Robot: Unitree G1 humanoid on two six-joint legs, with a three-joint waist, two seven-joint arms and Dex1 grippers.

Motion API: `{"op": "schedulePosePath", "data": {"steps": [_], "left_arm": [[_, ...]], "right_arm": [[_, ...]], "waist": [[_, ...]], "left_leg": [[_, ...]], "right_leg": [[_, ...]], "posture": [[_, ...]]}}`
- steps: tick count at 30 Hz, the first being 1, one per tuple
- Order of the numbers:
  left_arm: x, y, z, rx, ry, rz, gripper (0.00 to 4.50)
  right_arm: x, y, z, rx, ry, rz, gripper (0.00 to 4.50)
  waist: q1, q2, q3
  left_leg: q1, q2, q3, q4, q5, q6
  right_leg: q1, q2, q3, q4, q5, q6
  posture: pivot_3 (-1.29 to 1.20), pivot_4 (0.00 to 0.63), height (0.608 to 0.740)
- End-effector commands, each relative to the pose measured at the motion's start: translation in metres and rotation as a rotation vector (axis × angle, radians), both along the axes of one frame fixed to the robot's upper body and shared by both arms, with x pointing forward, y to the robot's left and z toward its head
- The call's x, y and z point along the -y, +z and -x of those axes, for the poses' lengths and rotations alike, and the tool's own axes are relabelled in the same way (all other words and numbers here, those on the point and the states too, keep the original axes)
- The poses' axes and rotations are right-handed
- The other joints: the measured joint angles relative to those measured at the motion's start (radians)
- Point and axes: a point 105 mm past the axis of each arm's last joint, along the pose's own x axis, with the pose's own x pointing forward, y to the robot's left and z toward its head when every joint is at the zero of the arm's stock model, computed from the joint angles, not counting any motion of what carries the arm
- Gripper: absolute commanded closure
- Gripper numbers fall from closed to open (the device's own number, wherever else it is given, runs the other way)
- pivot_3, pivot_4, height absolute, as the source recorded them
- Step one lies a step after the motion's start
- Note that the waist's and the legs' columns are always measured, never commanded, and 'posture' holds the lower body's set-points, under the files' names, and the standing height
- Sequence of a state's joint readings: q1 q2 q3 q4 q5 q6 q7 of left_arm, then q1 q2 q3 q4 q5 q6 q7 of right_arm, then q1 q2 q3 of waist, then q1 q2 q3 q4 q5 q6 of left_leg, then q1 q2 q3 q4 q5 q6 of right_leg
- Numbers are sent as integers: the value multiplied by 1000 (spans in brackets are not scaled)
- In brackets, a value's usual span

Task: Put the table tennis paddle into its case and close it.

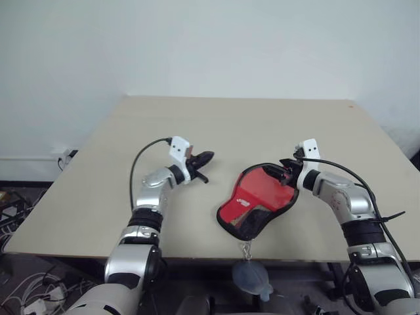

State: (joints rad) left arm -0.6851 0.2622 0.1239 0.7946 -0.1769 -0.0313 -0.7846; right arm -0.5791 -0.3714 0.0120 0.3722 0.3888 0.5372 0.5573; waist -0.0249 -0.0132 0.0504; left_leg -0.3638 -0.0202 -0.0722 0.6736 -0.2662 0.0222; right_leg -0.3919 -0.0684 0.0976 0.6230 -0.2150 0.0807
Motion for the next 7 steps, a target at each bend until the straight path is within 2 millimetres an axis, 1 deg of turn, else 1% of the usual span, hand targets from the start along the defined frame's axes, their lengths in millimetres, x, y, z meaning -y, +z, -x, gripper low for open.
{"op": "schedulePosePath", "data": {"steps": [1, 3, 7], "left_arm": [[-16, 23, -4, 77, 70, 21, 4500], [-20, 23, -1, 75, 74, 22, 4500], [-24, 20, 2, 66, 86, 12, 4500]], "right_arm": [[1, 20, -12, 88, -27, -18, 194], [0, 17, -12, 87, -31, -10, 194], [-1, 16, -10, 89, -30, -17, 194]], "waist": [[2, 0, 0], [2, 0, 0], [0, 0, 0]], "left_leg": [[0, 0, 0, 0, 0, 0], [0, -1, -1, 0, 0, 0], [0, -1, -1, -1, 0, 0]], "right_leg": [[0, 0, 0, 0, 0, -1], [1, -1, 0, 0, 3, -4], [0, 0, 0, 0, 3, -5]], "posture": [[0, 0, 740], [0, 0, 740], [0, 0, 740]]}}
